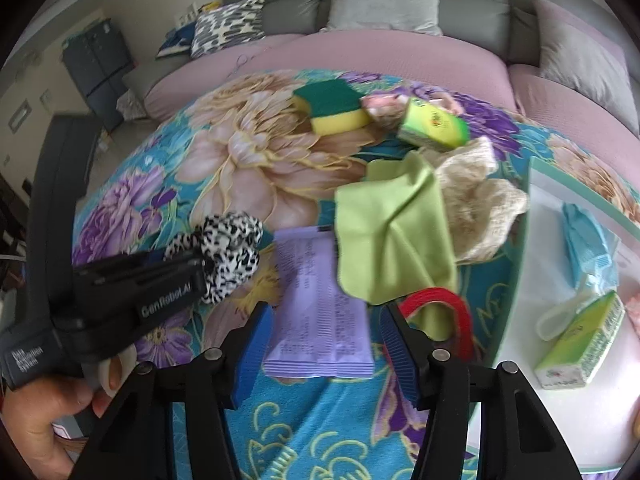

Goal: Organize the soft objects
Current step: 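Grasp the purple wrapped packet with the right tool while the left tool holds the scrunchie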

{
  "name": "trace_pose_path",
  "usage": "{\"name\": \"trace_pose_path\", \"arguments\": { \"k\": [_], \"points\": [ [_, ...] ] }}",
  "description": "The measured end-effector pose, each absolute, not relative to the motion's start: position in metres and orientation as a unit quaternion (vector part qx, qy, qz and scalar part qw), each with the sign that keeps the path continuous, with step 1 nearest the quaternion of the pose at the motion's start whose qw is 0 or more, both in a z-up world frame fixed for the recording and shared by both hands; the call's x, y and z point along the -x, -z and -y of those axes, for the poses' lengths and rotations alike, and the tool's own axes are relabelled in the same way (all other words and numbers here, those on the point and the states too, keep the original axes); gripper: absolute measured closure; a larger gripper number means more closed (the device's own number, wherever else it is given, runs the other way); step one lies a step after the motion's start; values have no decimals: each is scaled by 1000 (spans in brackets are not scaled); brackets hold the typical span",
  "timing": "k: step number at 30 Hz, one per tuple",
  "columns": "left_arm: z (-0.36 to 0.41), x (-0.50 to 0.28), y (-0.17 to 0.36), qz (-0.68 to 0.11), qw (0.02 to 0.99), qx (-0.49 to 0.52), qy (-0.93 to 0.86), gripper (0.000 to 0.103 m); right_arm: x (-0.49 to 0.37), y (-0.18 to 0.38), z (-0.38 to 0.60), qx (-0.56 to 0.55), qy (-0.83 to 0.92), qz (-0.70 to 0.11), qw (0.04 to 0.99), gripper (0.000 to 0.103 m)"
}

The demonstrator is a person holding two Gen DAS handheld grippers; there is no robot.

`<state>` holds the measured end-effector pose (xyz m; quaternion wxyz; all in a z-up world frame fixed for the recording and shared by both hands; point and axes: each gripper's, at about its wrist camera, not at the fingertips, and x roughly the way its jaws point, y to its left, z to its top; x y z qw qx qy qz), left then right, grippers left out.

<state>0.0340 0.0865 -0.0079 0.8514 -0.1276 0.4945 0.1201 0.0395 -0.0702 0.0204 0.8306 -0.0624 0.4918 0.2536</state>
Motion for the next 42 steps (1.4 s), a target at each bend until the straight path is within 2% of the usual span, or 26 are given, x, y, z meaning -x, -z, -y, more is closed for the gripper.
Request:
{"name": "trace_pose_path", "arguments": {
  "k": [19,30,42],
  "points": [
    [-94,-35,12,-496,848,144,-119,73,-52,6,50,94,-230,-511,823,43],
    [-93,-36,12,-497,848,140,-121,73,-52,7,50,90,-228,-510,825,48],
    [-92,-33,2,-480,858,134,-125,74,-48,-4,53,78,-241,-496,831,48]
  ]
}}
